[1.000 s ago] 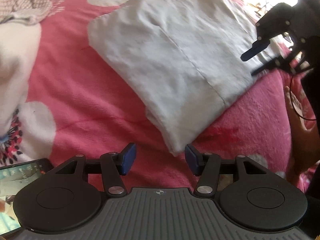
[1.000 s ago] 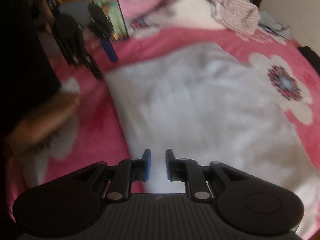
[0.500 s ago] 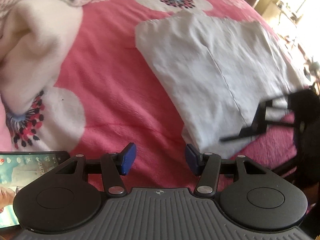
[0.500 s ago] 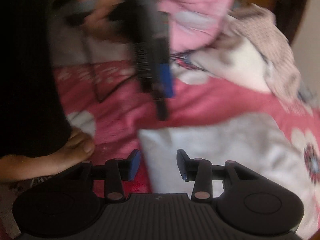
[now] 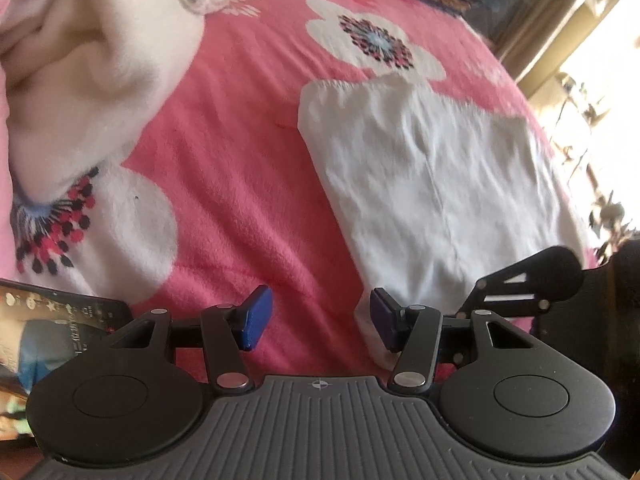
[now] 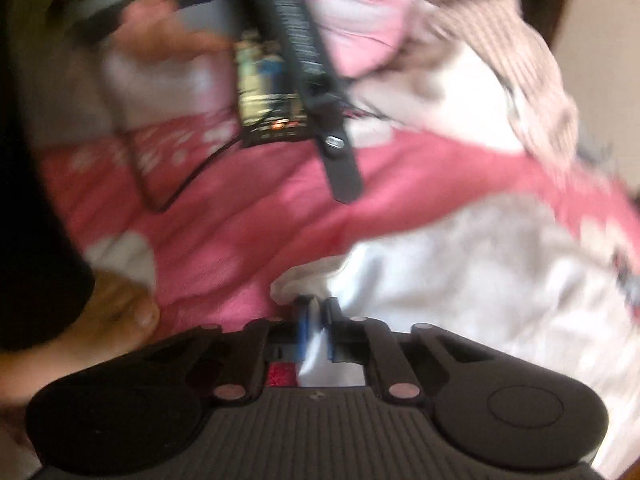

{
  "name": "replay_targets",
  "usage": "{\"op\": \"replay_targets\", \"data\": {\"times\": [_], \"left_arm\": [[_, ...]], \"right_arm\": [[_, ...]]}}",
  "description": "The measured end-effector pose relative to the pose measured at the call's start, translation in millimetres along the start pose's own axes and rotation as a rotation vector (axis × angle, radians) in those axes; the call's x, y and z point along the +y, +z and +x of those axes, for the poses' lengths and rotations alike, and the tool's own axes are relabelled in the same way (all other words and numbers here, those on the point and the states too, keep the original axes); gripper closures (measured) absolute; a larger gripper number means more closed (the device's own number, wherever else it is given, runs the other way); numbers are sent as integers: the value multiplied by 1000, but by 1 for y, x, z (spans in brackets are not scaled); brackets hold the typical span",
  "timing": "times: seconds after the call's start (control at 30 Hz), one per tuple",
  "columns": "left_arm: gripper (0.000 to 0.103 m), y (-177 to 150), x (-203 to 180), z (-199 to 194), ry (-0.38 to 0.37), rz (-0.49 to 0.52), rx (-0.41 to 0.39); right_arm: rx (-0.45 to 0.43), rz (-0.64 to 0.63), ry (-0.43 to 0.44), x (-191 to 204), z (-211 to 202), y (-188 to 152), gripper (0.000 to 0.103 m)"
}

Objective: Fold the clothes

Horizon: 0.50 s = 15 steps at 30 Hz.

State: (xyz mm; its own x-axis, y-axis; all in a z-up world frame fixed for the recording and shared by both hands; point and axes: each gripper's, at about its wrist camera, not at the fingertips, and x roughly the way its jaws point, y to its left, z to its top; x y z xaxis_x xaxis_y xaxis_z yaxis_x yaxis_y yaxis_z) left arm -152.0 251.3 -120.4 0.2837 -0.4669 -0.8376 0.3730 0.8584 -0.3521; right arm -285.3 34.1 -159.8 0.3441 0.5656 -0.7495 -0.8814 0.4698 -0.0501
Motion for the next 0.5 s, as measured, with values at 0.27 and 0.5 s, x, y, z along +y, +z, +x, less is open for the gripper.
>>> {"op": "replay_targets", "data": {"times": [0.27, 0.5], "left_arm": [[47, 14, 20, 9, -162, -267, -37], [42, 16, 46, 39, -394, -564, 3]], "right_arm": [[-111, 670, 157, -89, -32, -21, 102], [-189, 830, 207, -107, -49, -32, 102]]}}
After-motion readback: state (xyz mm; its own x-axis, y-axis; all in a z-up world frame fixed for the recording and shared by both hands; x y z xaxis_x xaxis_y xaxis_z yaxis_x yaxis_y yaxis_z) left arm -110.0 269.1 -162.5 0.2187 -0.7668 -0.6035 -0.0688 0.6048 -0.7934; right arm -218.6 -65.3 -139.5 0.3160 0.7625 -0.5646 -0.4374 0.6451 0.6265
